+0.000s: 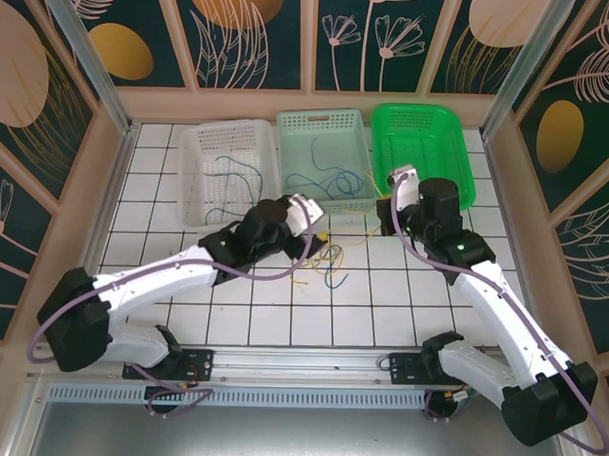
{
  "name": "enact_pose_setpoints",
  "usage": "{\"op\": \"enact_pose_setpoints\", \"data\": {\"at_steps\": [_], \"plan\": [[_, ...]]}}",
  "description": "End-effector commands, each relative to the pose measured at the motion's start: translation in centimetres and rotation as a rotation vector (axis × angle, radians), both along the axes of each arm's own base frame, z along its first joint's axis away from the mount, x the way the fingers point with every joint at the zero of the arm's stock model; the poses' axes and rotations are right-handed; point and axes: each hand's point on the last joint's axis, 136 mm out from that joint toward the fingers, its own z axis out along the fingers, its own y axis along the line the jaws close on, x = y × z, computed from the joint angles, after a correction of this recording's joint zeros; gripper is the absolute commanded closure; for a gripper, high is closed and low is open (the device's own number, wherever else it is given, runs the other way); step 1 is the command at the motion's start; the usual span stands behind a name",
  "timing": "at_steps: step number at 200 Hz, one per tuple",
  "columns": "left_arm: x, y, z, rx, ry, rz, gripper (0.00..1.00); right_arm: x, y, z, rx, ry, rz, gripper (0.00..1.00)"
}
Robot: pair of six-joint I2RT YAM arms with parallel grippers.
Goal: Untangle the cables
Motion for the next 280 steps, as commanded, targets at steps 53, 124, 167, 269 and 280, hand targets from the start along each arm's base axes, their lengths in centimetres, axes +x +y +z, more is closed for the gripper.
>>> {"op": "enact_pose_setpoints", "data": {"at_steps": [53, 124, 167, 269, 280], "plan": [[-1.5, -4.9, 3.0, 0.051, -0.107, -0.329, 0.21, 0.1, 0.8, 0.4, -0.003, -0.02, 0.041, 1.0], [-4.5, -8.3, 0.4, -0.01, 0.102, -0.542, 0.26, 0.7, 0.9, 1.2, 0.002, -0.037, 0.032, 1.0], [-4.3, -9.1, -0.7, 0.002, 0.134, -0.562, 0.29, 0.8, 0.7, 1.7, 0.003, -0.049, 0.02, 1.0], [0.9, -5.8, 1.4, -0.02, -0.038, -0.21, 0.37, 0.8, 0.4, 1.3, -0.007, -0.045, 0.008, 1.0], [1.2, -5.2, 2.2, -0.056, -0.043, -0.191, 0.35, 0.8, 0.4, 1.4, -0.006, -0.048, 0.007, 1.0]]}}
